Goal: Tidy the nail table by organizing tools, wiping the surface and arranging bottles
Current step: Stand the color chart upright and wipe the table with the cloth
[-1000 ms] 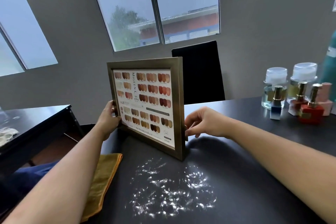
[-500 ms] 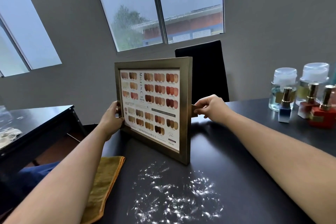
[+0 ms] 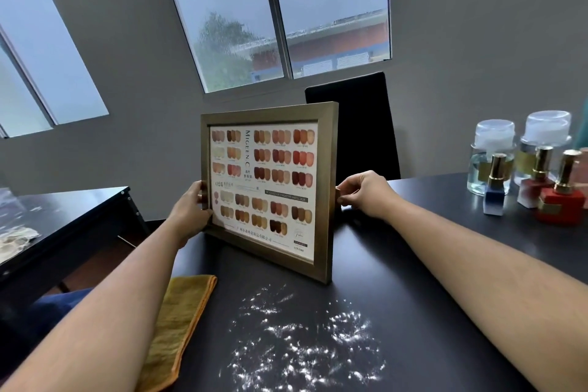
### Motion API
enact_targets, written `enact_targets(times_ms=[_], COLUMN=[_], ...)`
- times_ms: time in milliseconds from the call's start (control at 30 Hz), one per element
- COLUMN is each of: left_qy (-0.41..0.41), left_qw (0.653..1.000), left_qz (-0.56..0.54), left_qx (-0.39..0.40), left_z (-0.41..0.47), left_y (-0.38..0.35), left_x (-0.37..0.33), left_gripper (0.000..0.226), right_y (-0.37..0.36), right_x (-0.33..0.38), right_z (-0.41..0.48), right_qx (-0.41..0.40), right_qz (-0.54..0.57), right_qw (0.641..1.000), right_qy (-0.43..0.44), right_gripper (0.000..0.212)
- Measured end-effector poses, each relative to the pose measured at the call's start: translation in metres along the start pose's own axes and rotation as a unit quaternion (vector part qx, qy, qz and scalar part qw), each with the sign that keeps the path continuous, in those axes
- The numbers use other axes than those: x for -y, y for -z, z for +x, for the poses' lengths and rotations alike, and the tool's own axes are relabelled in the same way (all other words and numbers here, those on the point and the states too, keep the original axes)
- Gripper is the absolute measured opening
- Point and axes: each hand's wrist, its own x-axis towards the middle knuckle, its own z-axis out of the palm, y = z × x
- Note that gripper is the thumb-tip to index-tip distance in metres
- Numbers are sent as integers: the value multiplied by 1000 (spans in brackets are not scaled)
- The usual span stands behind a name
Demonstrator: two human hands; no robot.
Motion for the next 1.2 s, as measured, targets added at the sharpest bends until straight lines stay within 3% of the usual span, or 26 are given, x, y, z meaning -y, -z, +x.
enact_targets(times_ms=[233, 500, 633, 733, 967, 1200], left_qy=[32, 31, 27, 29, 34, 35], left_qw=[999, 998, 998, 996, 994, 994], left_qz=[-6, 13, 19, 25, 34, 34], left_qx=[-19, -46, -62, -82, -98, -93], left_z=[-14, -31, -33, -31, -24, -34], left_y=[15, 32, 36, 41, 46, 49], left_x=[7, 20, 25, 32, 43, 43], left_gripper=[55, 56, 55, 51, 53, 52], right_y=[-7, -31, -44, -54, -62, -35], right_x=[12, 28, 34, 42, 44, 49], right_z=[-8, -11, -4, 5, 18, -9], right_qx=[-23, 41, 25, 22, 25, -5], right_qz=[35, 137, 140, 133, 132, 161], right_qw=[999, 989, 988, 989, 989, 987], right_qy=[-27, -47, -53, -59, -68, -8], right_gripper=[11, 14, 7, 17, 18, 18])
